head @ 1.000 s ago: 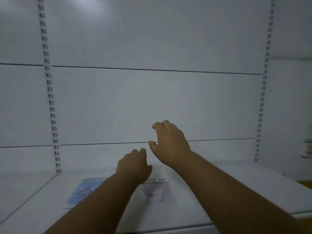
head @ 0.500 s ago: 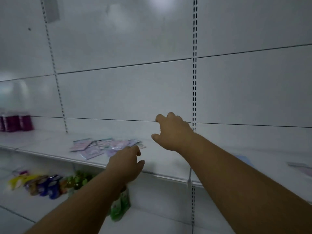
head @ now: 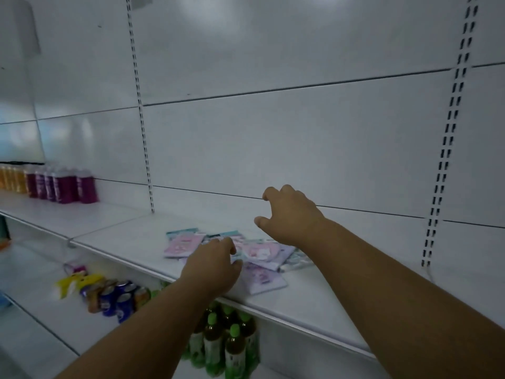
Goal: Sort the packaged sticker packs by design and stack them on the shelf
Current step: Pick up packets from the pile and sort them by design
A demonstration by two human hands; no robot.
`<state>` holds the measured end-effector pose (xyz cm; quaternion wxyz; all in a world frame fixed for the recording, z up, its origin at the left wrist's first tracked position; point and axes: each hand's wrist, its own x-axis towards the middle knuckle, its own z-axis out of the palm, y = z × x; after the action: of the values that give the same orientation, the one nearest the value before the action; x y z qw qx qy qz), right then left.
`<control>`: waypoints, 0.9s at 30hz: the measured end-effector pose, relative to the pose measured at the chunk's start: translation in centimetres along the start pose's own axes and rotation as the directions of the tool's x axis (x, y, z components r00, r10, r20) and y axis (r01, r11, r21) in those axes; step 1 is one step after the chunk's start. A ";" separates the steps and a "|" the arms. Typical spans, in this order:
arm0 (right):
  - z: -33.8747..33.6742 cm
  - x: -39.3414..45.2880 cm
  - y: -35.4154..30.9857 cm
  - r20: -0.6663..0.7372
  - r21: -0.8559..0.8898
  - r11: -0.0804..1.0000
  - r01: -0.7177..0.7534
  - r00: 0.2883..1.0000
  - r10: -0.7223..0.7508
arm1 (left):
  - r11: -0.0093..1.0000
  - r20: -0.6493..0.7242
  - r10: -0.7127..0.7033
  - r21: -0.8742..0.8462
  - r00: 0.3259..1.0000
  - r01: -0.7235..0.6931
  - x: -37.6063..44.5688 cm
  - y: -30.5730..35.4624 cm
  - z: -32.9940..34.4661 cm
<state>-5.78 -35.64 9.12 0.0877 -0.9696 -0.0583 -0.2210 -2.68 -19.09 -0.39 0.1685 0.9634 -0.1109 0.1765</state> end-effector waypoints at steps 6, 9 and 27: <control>4.9 5.5 -4.5 0.027 0.008 1.000 0.026 0.999 -0.027 | 0.956 -0.129 -0.127 0.249 0.984 0.156 5.0 -7.1 0.2; 6.9 6.6 -5.8 0.037 -0.005 1.000 -0.025 0.999 0.025 | 0.919 -0.013 -0.251 0.310 0.968 0.242 7.5 -10.2 0.3; 13.4 4.9 -5.2 0.109 -0.296 0.740 -0.604 0.748 0.655 | 0.573 -0.089 0.112 -0.808 0.990 -0.137 8.1 -11.0 -5.5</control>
<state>3.41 -27.57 0.10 0.0321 -0.9521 0.2930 -0.0817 6.00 -8.23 4.40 0.5784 0.7672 -0.2443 0.1310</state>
